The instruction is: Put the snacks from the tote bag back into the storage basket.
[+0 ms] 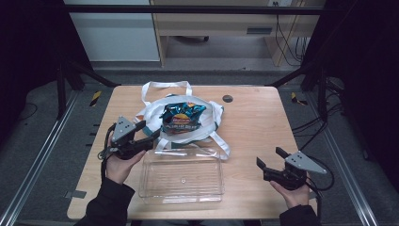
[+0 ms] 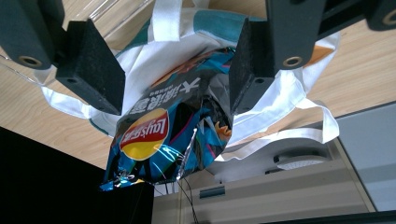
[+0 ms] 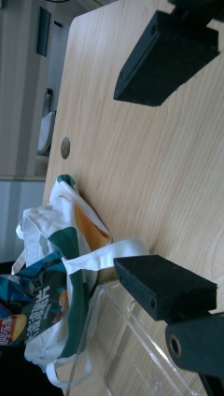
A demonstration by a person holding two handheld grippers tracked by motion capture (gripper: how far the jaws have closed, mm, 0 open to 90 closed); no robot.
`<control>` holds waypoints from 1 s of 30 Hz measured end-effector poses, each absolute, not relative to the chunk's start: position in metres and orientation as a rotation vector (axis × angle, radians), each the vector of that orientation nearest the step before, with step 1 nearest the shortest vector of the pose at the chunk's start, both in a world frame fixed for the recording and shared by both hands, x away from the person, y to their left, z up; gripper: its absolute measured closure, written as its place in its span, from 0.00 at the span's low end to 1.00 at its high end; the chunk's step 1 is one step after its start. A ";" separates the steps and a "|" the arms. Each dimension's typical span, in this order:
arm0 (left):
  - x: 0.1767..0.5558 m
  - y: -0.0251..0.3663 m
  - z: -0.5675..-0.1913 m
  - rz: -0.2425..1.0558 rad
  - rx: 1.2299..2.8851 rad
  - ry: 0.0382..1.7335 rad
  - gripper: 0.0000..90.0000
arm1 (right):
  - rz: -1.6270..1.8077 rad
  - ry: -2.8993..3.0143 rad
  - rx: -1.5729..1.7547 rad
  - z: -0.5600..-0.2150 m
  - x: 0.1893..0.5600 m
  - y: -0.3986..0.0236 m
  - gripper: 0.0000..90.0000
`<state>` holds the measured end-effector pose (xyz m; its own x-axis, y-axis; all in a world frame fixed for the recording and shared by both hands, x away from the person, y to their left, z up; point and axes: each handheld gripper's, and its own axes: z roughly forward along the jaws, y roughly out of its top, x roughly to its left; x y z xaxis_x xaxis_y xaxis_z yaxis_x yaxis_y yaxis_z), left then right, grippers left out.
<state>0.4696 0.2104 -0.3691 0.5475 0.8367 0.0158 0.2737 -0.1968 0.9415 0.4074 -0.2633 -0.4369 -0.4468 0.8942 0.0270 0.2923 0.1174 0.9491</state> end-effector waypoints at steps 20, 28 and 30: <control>0.494 0.191 -0.359 0.739 1.760 0.926 0.45 | 1.339 1.819 1.157 -0.437 0.408 -0.264 0.19; 0.506 0.180 -0.359 0.762 1.769 0.926 0.49 | 1.339 1.817 1.160 -0.437 0.408 -0.265 0.19; 0.507 0.179 -0.359 0.762 1.773 0.927 0.50 | 1.336 1.818 1.159 -0.437 0.409 -0.265 0.19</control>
<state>0.5073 0.1791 -0.3593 0.5160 0.8519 0.0894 0.2522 -0.2508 0.9346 0.4086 -0.2651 -0.4373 -0.4420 0.8965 0.0312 0.2975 0.1137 0.9479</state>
